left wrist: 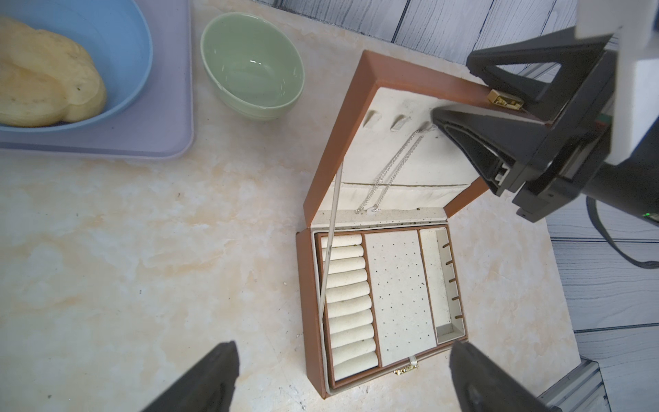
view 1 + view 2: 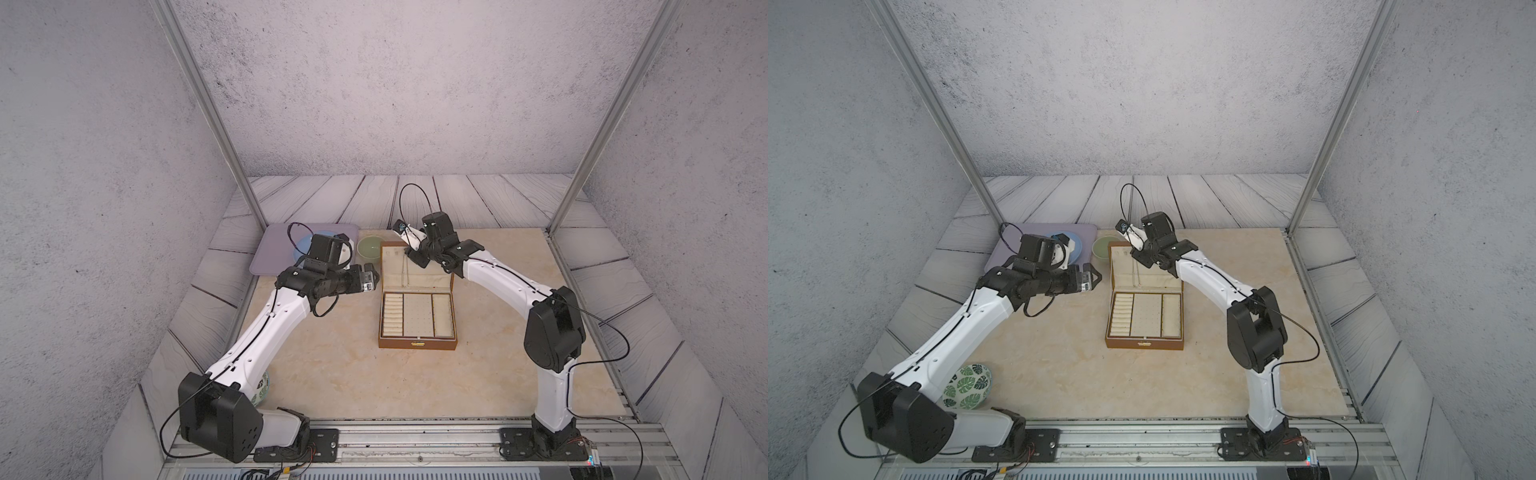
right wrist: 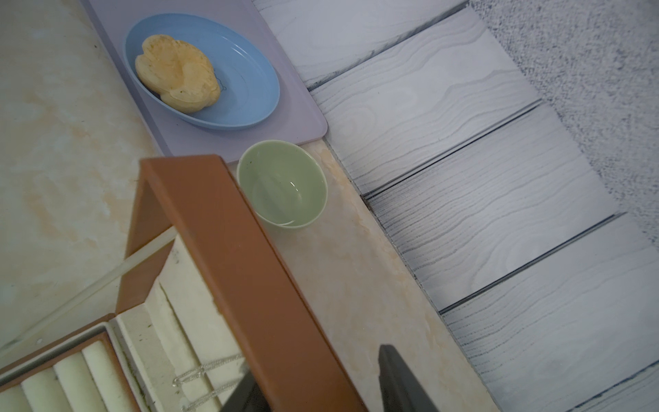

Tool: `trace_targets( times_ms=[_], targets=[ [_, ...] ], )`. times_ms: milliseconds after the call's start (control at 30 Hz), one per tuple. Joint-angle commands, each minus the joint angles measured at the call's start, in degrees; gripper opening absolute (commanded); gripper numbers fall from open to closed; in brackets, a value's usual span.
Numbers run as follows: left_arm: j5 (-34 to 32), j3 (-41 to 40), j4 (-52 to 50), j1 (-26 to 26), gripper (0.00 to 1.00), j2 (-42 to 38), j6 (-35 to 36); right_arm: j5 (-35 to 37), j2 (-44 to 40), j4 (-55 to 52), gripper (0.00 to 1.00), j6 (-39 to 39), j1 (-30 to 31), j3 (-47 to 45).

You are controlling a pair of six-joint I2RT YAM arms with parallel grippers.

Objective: Put jewelry chain into jewelry box
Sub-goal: Close the fastener on the jewelry box.

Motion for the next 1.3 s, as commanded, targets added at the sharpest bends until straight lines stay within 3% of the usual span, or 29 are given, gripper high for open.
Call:
trace_targets(
  times_ms=[0, 200, 433, 533, 867, 1133, 1267],
  targets=[
    [0.36, -0.89, 0.17, 0.50, 0.98, -1.60, 0.21, 2.66, -2.47, 0.20, 0.53, 2.68, 0.04, -1.30],
    [-0.94, -1.65, 0.63, 0.50, 0.98, -2.51, -0.21, 4.35, -7.13, 1.50, 0.61, 5.06, 0.07, -3.70],
    [-3.09, -2.96, 2.36, 0.50, 0.98, -3.51, -1.12, 5.69, -14.64, 2.05, 0.62, 13.60, 0.07, -9.90],
    [-3.45, -4.66, 4.76, 0.50, 0.98, -4.14, -2.12, 5.29, -18.20, 2.05, 0.61, 22.28, 0.05, -14.12],
    [-6.73, -7.41, 5.03, 0.58, 0.98, -5.32, -4.52, -3.05, -24.06, 4.94, 0.56, 67.11, 0.07, -28.41],
    [-10.15, -10.50, 2.51, 0.58, 0.98, -10.25, -5.82, 6.72, -21.84, 9.42, 0.52, 96.44, 0.66, -32.57],
    [-9.31, -12.83, 2.90, 0.50, 0.98, -12.20, -6.39, 11.18, -20.36, 9.95, 0.50, 106.43, 0.66, -33.71]
  ],
)
